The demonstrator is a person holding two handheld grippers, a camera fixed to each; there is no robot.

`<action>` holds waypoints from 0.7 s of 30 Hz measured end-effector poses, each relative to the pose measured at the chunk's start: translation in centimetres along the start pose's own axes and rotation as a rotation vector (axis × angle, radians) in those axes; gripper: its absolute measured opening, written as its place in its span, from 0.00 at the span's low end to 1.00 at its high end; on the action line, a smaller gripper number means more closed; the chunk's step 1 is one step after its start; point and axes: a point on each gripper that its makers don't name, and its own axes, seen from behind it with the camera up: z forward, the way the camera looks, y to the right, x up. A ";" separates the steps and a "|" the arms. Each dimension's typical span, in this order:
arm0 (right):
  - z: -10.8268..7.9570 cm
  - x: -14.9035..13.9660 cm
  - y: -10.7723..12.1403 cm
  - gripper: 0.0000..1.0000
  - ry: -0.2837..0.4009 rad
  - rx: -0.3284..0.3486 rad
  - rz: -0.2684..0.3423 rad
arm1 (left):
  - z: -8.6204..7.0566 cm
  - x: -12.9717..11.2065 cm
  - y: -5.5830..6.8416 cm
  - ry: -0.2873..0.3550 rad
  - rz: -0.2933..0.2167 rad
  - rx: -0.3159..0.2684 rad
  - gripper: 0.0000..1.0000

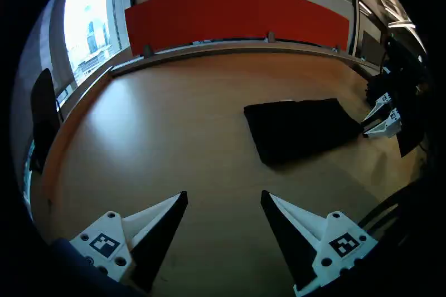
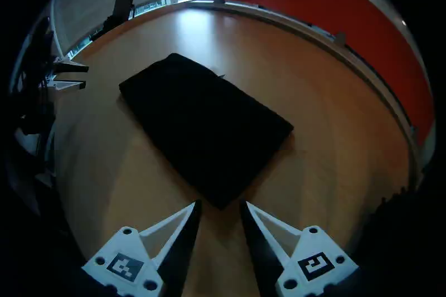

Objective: Fold towel

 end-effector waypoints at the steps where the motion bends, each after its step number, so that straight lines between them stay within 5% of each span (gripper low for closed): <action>1: 0.0 0.0 0.0 0.45 0.000 0.000 -0.002 | 0.0 0.0 0.0 0.001 -0.001 0.002 0.98; 21: 0.3 -0.1 0.0 0.31 -0.007 0.004 -0.050 | -0.3 -1.9 -0.8 0.041 -0.052 0.015 0.98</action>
